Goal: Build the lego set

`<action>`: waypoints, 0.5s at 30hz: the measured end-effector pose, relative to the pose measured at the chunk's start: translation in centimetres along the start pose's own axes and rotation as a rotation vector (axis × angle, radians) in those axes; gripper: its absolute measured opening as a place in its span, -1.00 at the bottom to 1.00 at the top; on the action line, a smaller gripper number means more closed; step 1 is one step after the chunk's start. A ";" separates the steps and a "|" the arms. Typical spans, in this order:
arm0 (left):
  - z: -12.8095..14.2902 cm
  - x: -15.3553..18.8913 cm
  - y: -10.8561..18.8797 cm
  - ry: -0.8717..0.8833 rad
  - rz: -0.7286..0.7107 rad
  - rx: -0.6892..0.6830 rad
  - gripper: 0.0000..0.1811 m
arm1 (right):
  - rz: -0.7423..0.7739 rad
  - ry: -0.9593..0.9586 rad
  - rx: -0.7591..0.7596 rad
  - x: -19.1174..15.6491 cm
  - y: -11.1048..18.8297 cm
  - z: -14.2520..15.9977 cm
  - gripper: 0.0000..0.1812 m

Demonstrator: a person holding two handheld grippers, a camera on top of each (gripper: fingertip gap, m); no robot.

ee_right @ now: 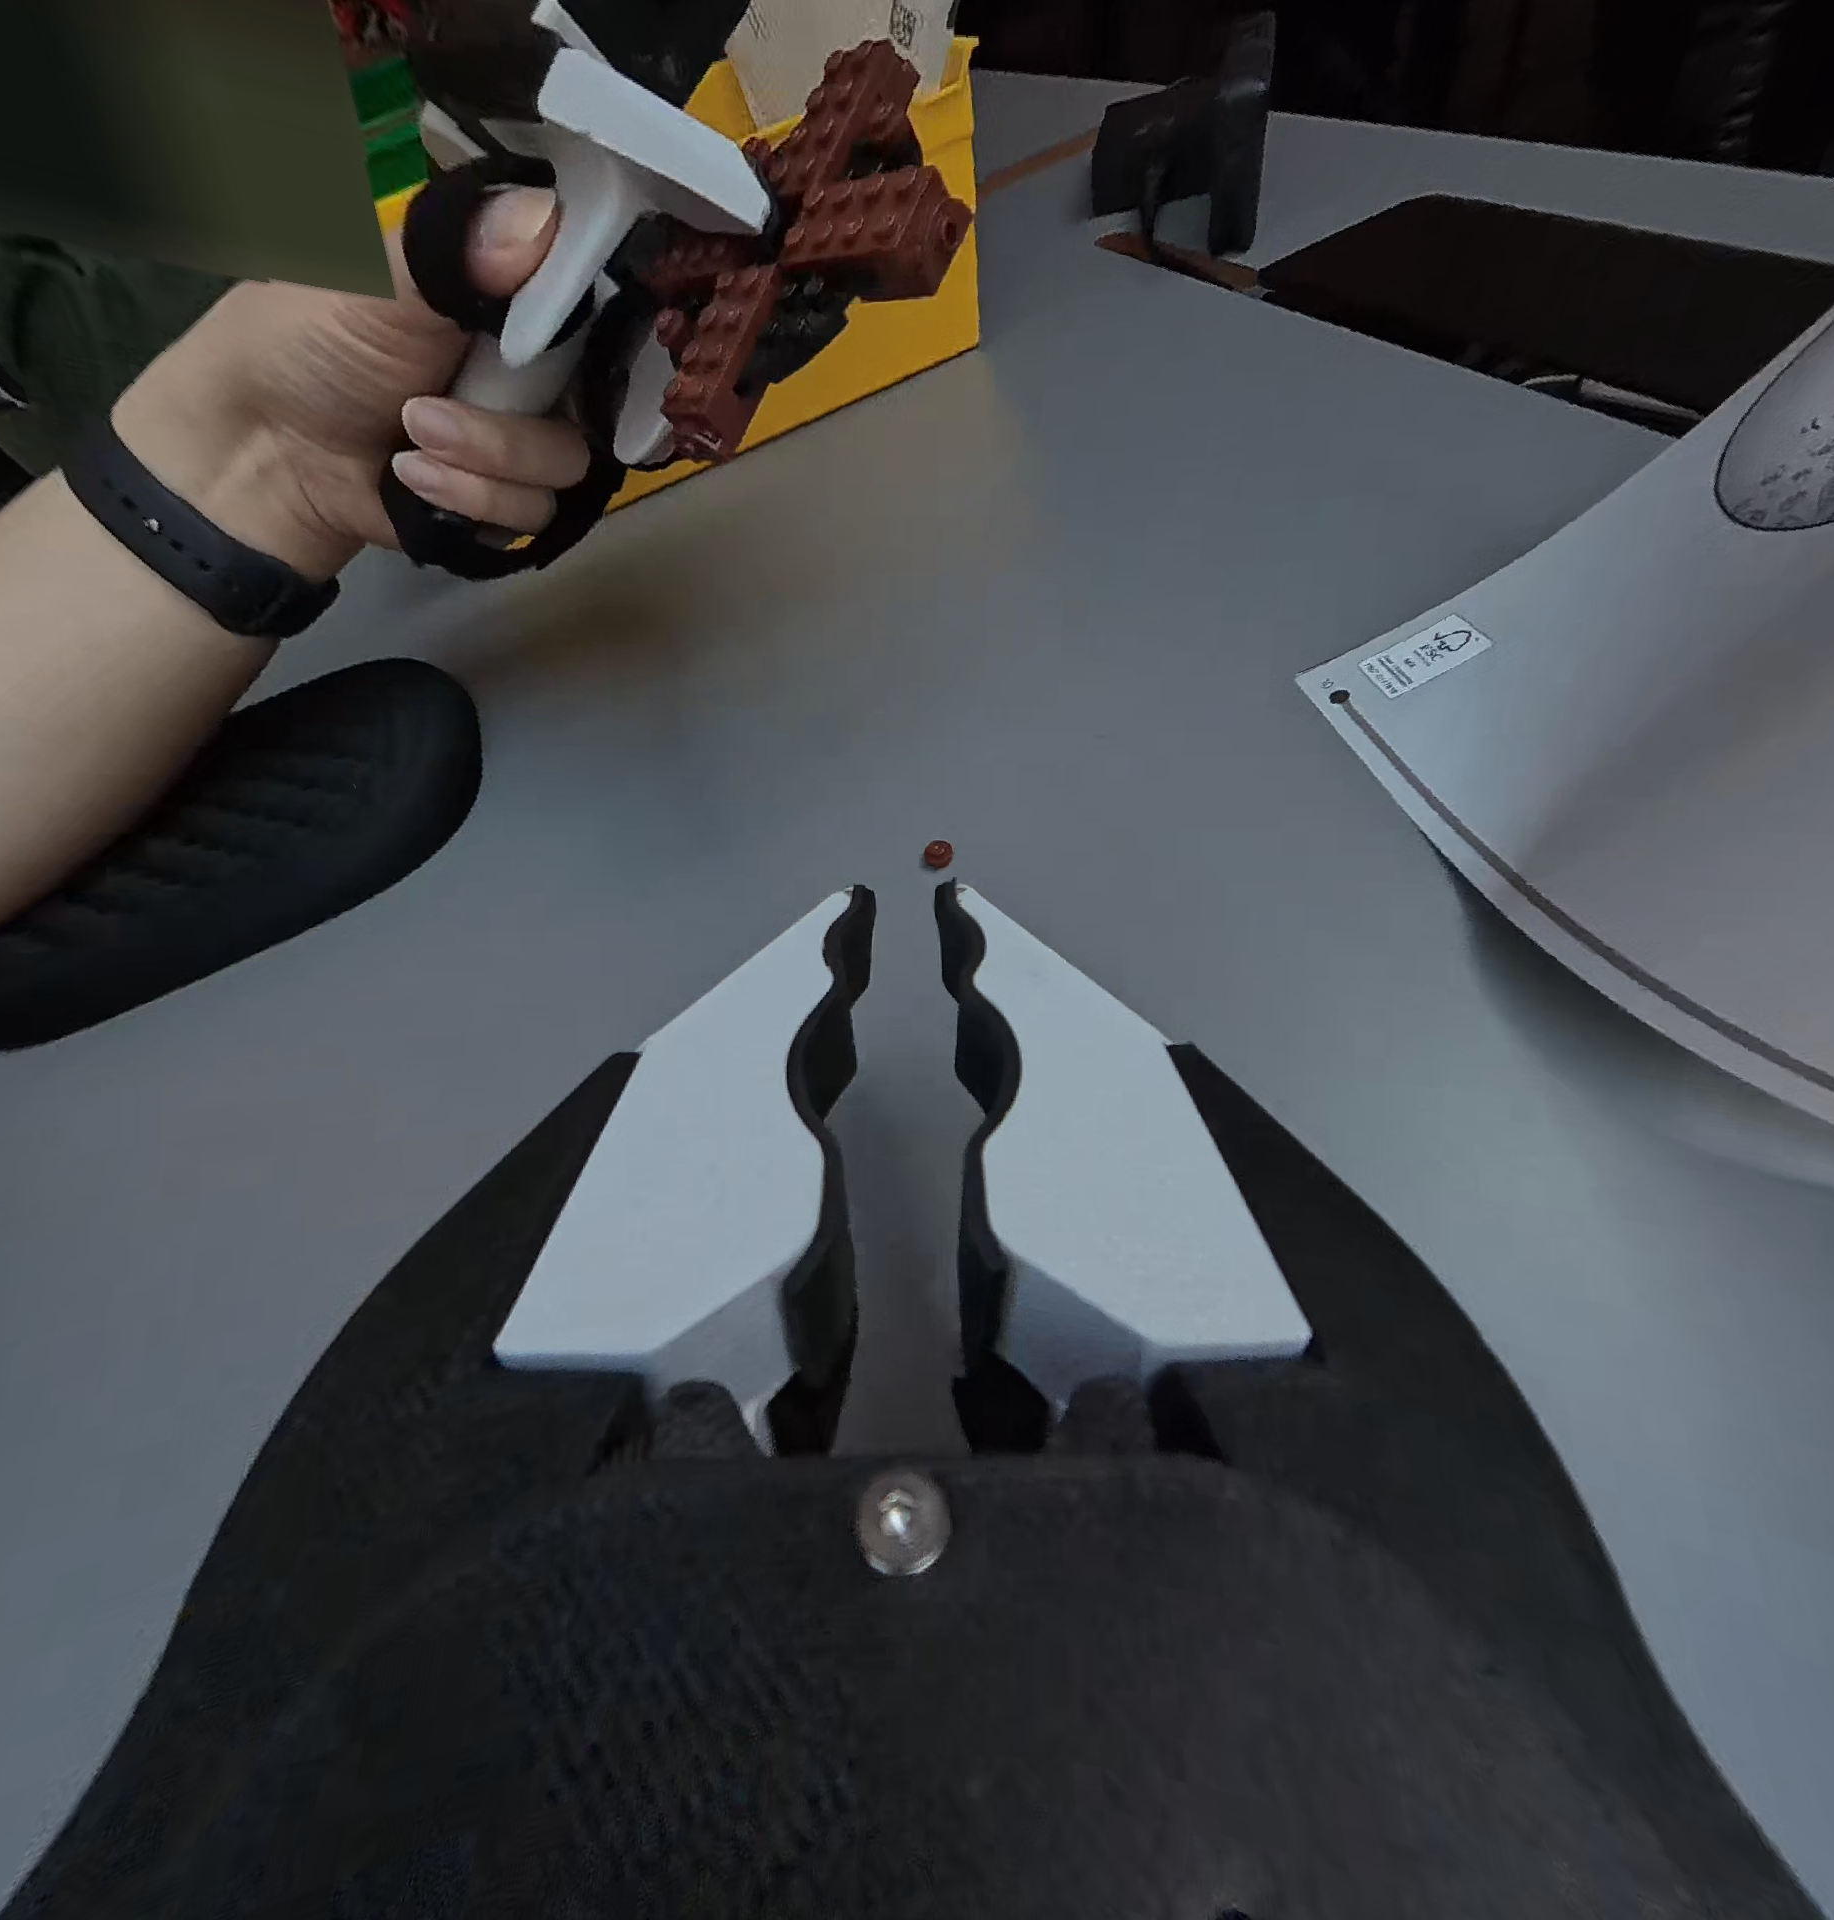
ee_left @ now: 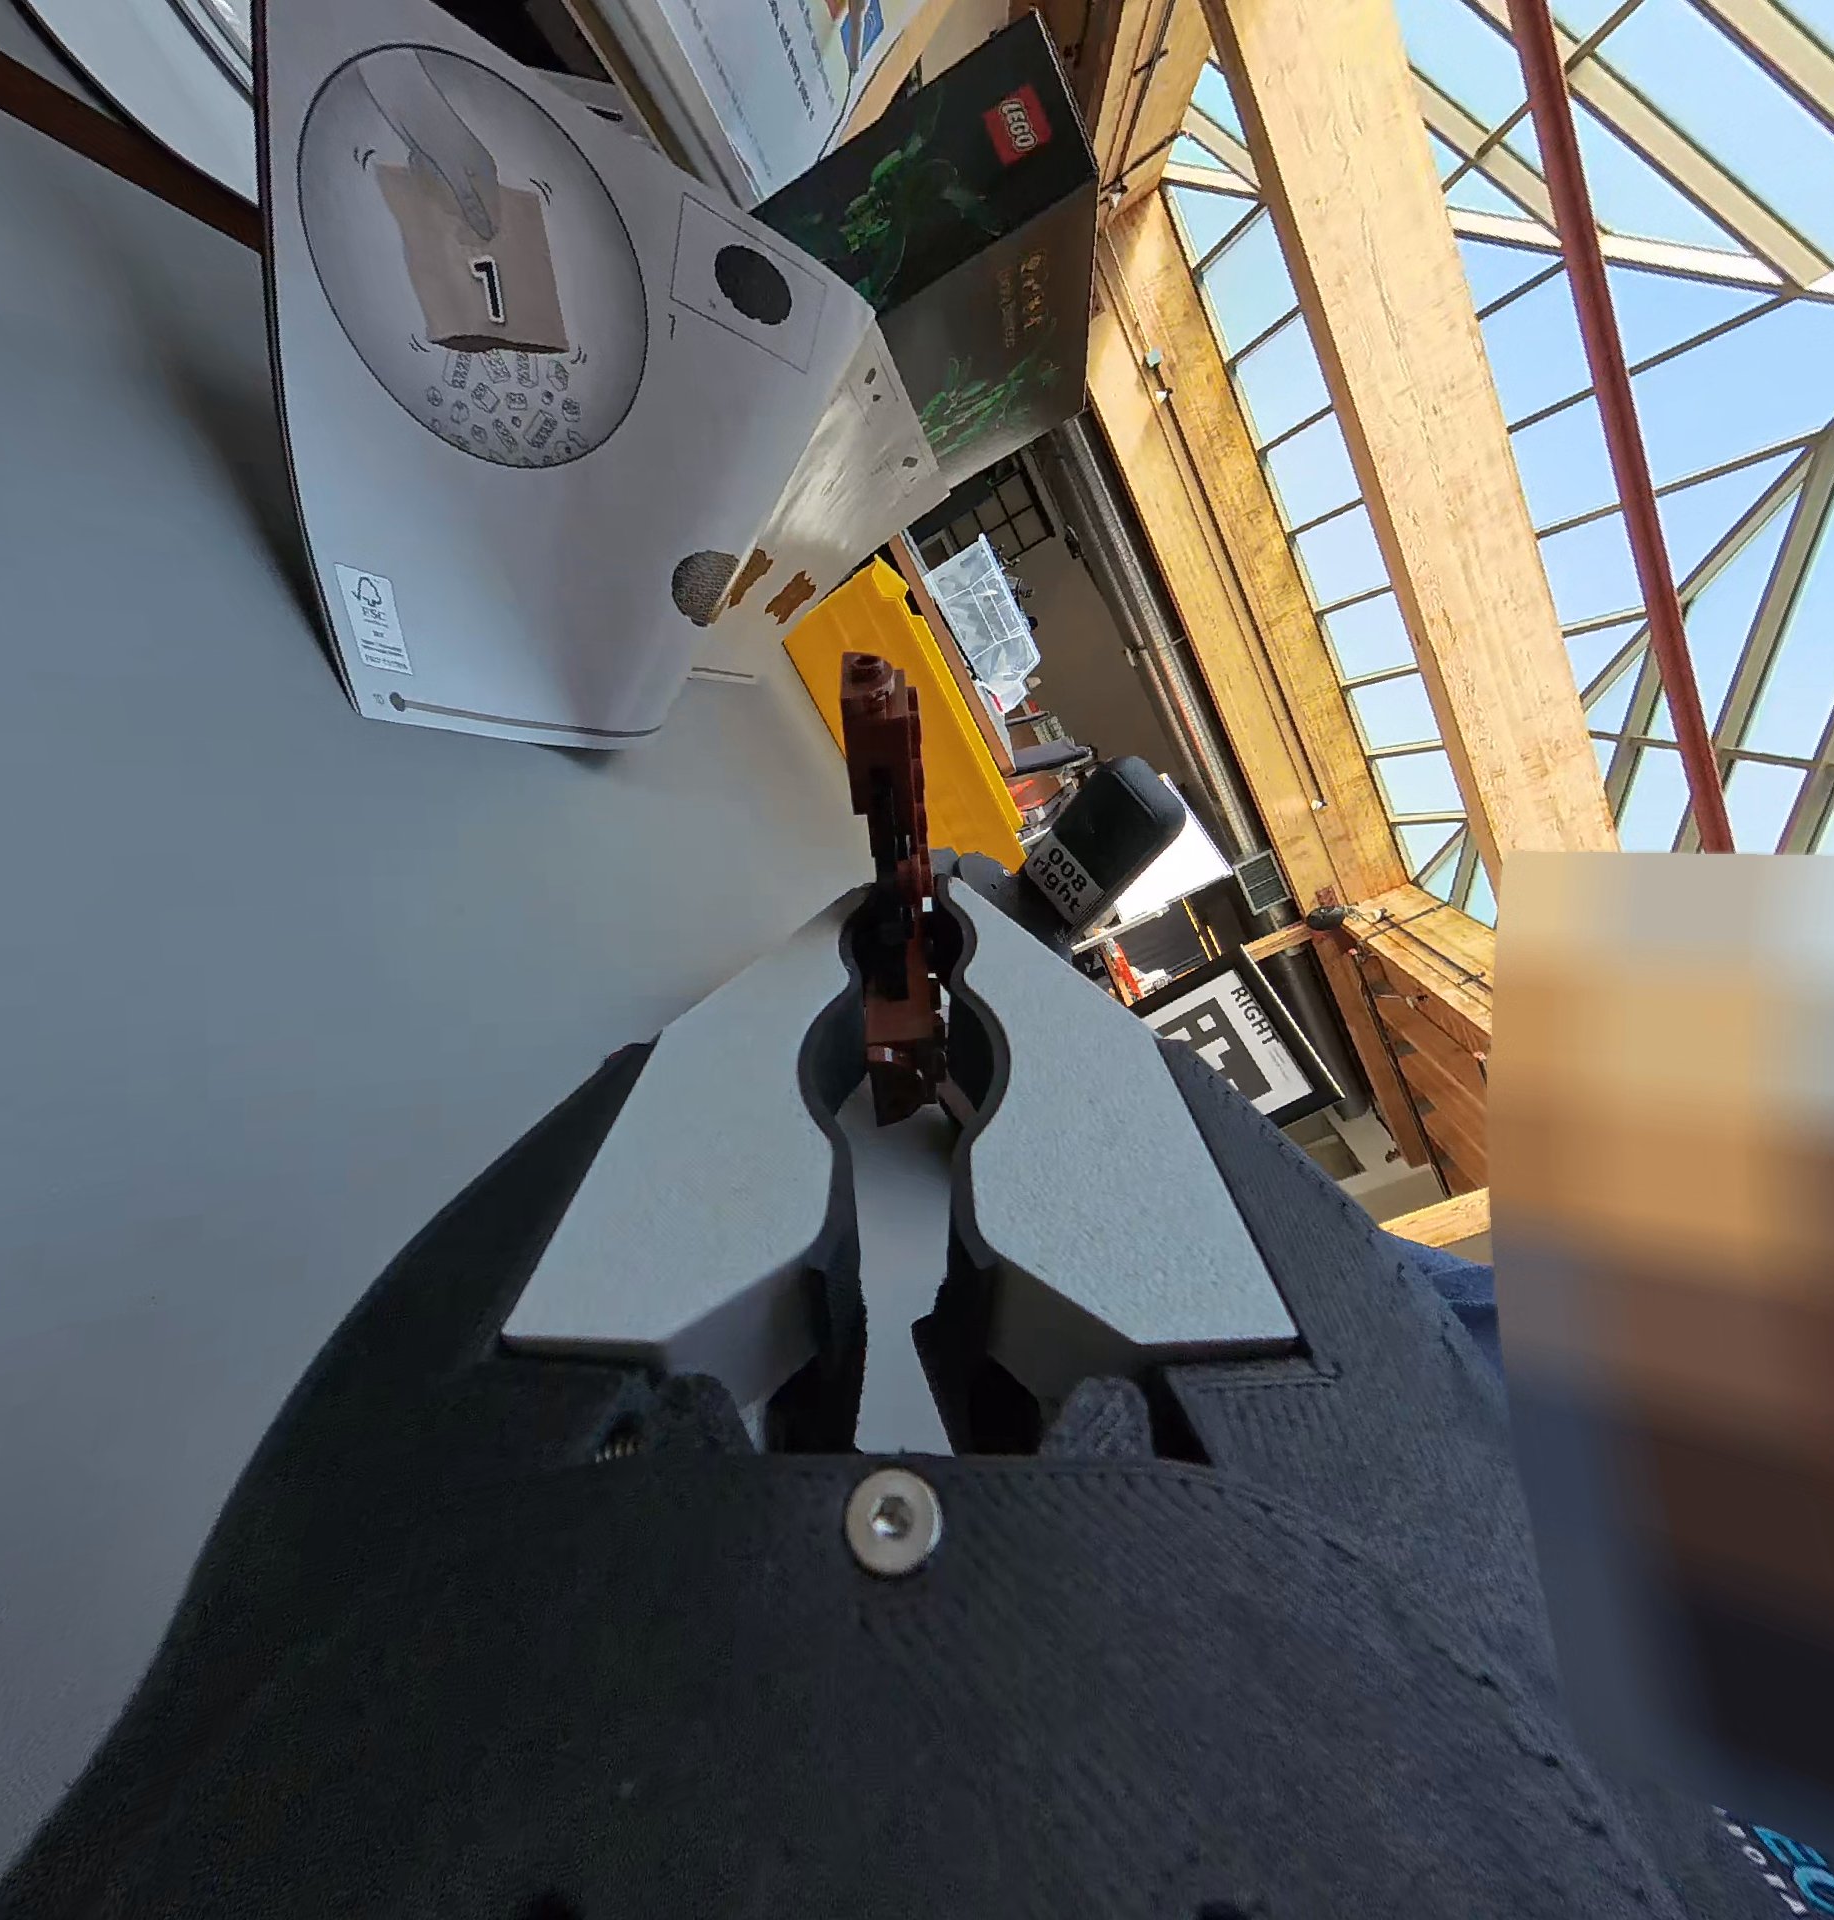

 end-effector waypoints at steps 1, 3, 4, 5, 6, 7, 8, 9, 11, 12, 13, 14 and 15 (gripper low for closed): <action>0.0 -0.1 0.0 0.002 -0.005 0.001 -0.94 | 0.010 0.072 -0.035 0.2 0.1 -0.1 -0.88; 0.0 -0.4 -0.1 0.001 -0.016 -0.001 -0.94 | -0.040 0.252 -0.107 0.4 0.1 -0.7 -0.87; 0.0 -0.4 -0.2 0.000 -0.014 -0.001 -0.94 | -0.062 0.315 -0.161 0.6 -0.1 -0.9 -0.87; 0.0 -0.4 -0.1 0.000 -0.009 0.001 -0.94 | -0.103 0.372 -0.209 0.7 -0.3 -1.2 -0.88; -0.1 -0.5 -0.1 0.000 -0.009 0.005 -0.94 | -0.141 0.426 -0.257 0.6 -0.6 -1.4 -0.88; -0.2 -0.6 0.1 -0.001 -0.013 0.014 -0.94 | -0.149 0.474 -0.297 0.7 -1.0 -1.6 -0.88; -0.3 -0.7 0.2 -0.001 -0.020 0.023 -0.94 | -0.143 0.517 -0.320 0.8 -1.4 -1.9 -0.88; -0.4 -0.7 0.5 -0.003 -0.026 0.030 -0.94 | -0.143 0.543 -0.332 0.6 -2.0 -2.2 -0.88; -0.7 -0.6 0.9 -0.006 -0.027 0.056 -0.94 | -0.154 0.554 -0.332 0.0 -3.2 -2.7 -0.89; -0.9 -0.4 1.2 -0.007 -0.019 0.071 -0.94 | -0.155 0.544 -0.318 -0.2 -3.8 -2.9 -0.89; -1.0 -0.2 1.4 -0.012 -0.012 0.084 -0.94 | -0.167 0.526 -0.301 -0.5 -4.3 -2.9 -0.89; -1.1 -0.2 1.6 -0.018 -0.013 0.093 -0.94 | -0.179 0.505 -0.277 -0.8 -4.7 -2.8 -0.89; -1.2 -0.2 1.7 -0.023 -0.018 0.098 -0.94 | -0.187 0.480 -0.252 -1.1 -5.0 -2.7 -0.89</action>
Point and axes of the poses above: each gripper's, where its closed fingertips meet, y back along the fingers, z out of its underside, x = y × z across the jaws, the point moved 6 cm from there along y, back along the fingers, and after that the axes turned 9 degrees about y, right-handed, at the moved point
